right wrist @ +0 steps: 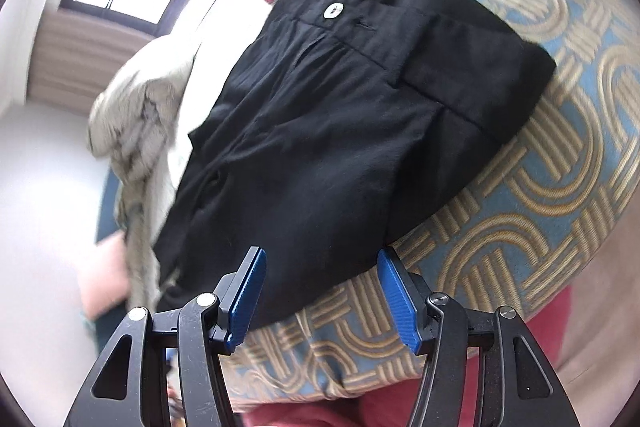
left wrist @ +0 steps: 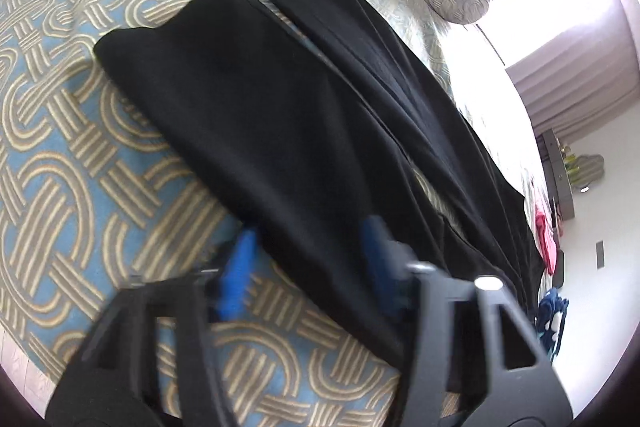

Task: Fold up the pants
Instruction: 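Close the left gripper on one trouser leg while the right gripper grips the other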

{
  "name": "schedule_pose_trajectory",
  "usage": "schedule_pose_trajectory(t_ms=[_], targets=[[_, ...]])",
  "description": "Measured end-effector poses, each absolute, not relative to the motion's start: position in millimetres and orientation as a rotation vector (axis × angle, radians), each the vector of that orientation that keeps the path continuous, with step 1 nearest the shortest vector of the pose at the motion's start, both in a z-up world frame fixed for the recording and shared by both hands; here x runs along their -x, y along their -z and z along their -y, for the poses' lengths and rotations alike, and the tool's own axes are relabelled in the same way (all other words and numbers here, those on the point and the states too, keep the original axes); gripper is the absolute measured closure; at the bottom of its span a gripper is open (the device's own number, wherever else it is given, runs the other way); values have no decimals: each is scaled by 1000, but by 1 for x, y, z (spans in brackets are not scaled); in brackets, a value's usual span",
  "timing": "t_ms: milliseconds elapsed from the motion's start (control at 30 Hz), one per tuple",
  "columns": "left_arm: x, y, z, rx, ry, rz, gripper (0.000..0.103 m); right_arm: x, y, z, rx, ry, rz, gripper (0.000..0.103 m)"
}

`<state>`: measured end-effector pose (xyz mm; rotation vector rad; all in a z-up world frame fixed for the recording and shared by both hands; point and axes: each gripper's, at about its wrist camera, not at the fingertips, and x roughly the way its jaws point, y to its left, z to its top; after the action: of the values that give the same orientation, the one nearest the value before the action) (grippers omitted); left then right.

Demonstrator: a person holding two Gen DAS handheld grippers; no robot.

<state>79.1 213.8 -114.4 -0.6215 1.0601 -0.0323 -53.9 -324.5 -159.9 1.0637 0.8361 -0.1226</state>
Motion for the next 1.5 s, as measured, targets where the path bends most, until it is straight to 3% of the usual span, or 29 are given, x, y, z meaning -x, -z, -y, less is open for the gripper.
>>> schedule_pose_trajectory(t_ms=[33, 133, 367, 733, 967, 1000, 1033, 1100, 1300, 1367, 1400, 1467, 1500], targets=[[-78, 116, -217, 633, 27, -1063, 75, 53, 162, 326, -1079, 127, -832, 43], [-77, 118, -223, 681, 32, -1062, 80, 52, 166, 330, -1117, 129, -809, 43], [-76, 111, -219, 656, 52, -1032, 80, 39, 167, 330, -1132, 139, -793, 43], [-95, 133, -248, 876, 20, -1033, 76, 45, 166, 328, -1091, 152, -813, 43], [-91, 118, -242, 782, -16, -1049, 76, 40, 161, 330, -1048, 196, -803, 43], [-89, 118, -241, 760, -37, -1059, 72, 39, 160, 329, -1034, 195, -805, 43], [-87, 118, -242, 745, -54, -1072, 61, 39, 161, 329, -1031, 195, -808, 43], [-79, 119, -245, 735, -63, -1079, 53, 39, 162, 330, -1041, 194, -810, 43], [-88, 125, -245, 725, -51, -1033, 52, 39, 163, 327, -1020, 180, -824, 43], [-99, 127, -240, 707, -39, -1022, 65, 37, 164, 327, -1031, 174, -814, 43], [-102, 128, -238, 708, -35, -1029, 89, 35, 165, 328, -1042, 172, -804, 43], [-105, 129, -235, 729, -34, -1047, 94, 32, 167, 328, -1052, 174, -791, 44], [-102, 125, -235, 728, -44, -1034, 95, 31, 166, 328, -1048, 182, -786, 56]])
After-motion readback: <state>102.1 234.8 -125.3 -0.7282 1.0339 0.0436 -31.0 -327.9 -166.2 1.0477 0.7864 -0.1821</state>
